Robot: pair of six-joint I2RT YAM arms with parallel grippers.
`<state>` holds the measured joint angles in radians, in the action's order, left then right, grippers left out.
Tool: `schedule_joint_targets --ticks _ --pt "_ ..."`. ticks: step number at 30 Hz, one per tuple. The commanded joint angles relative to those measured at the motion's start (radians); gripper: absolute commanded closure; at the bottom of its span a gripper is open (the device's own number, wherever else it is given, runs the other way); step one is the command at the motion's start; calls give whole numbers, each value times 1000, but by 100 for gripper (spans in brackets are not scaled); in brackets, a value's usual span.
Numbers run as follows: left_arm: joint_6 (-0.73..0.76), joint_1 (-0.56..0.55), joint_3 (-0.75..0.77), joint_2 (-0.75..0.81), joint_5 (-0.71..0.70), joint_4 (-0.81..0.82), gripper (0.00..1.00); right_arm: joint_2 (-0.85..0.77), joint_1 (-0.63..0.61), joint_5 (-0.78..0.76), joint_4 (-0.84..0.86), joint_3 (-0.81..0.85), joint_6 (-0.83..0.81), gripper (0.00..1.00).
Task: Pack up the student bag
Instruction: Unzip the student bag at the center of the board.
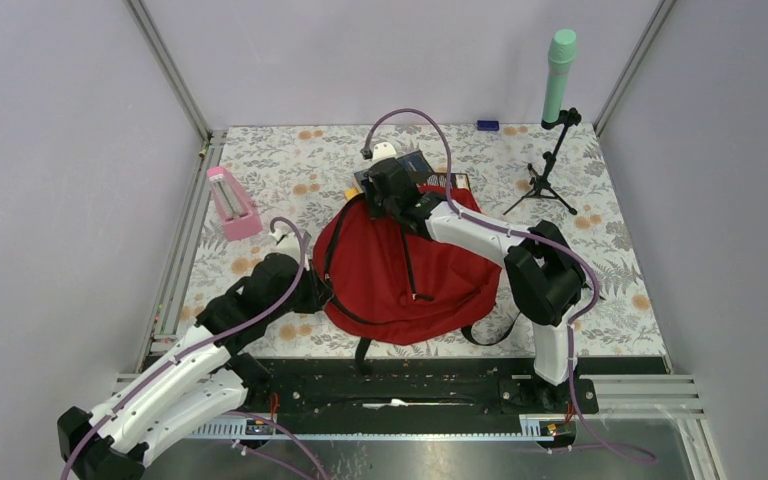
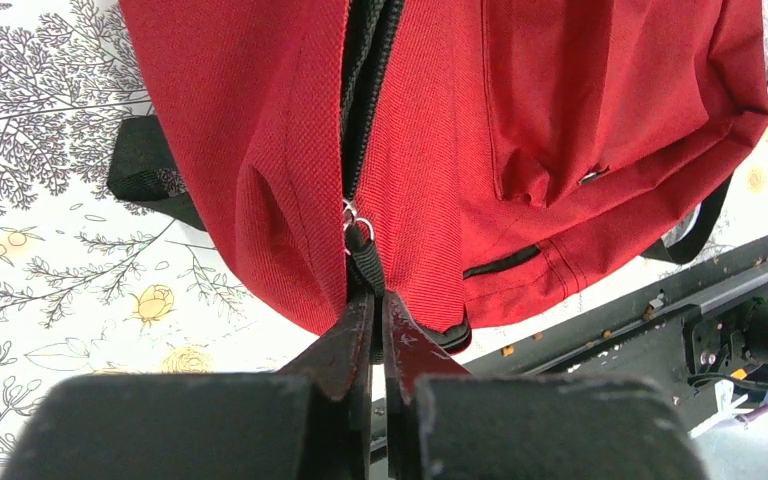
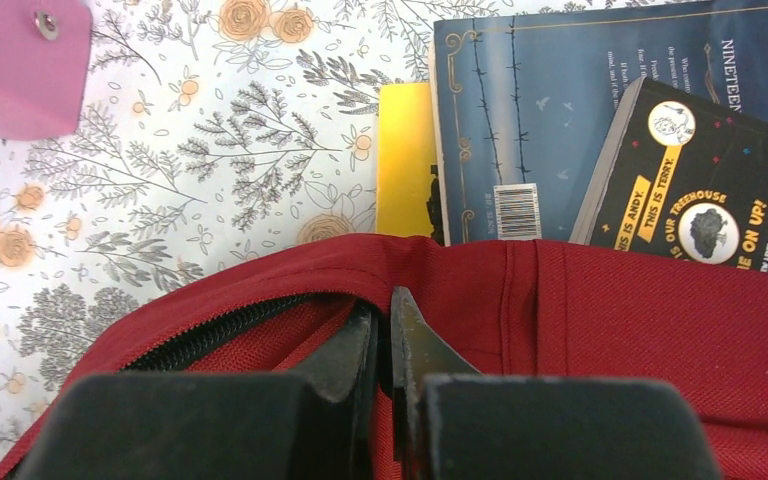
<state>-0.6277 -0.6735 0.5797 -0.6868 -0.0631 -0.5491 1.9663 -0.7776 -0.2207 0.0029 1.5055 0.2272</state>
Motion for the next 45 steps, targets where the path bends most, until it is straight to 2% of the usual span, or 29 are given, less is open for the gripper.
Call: schedule_joint_targets --ticks 1,6,8,10,14,17,24,33,34,37,45 --pt "51 -10 14 17 59 1 100 -97 17 30 83 46 87 97" --pt "110 -9 62 3 27 18 100 -199 22 127 85 -25 154 47" --pt "128 -9 80 -19 16 21 100 -252 22 167 97 -73 197 37" --pt "145 -10 90 -40 9 32 100 -304 21 199 130 -163 283 33" --pt "171 -9 104 -56 -20 41 100 -356 -4 279 297 -321 485 30" --pt "181 -8 126 -64 -24 5 100 -347 -62 275 326 -347 562 28" --pt "144 -9 93 -27 -49 -26 100 -250 -186 162 283 -292 605 29" --pt "111 -9 67 -4 -56 -28 100 -147 -235 72 156 -195 576 29" --pt "111 -9 66 -8 -53 -30 100 -139 -238 71 148 -183 572 31" --pt "112 -9 69 -18 -47 -33 100 -114 -241 83 115 -140 554 45" --pt "104 -9 66 -28 -47 -27 100 -79 -244 83 56 -85 528 47"
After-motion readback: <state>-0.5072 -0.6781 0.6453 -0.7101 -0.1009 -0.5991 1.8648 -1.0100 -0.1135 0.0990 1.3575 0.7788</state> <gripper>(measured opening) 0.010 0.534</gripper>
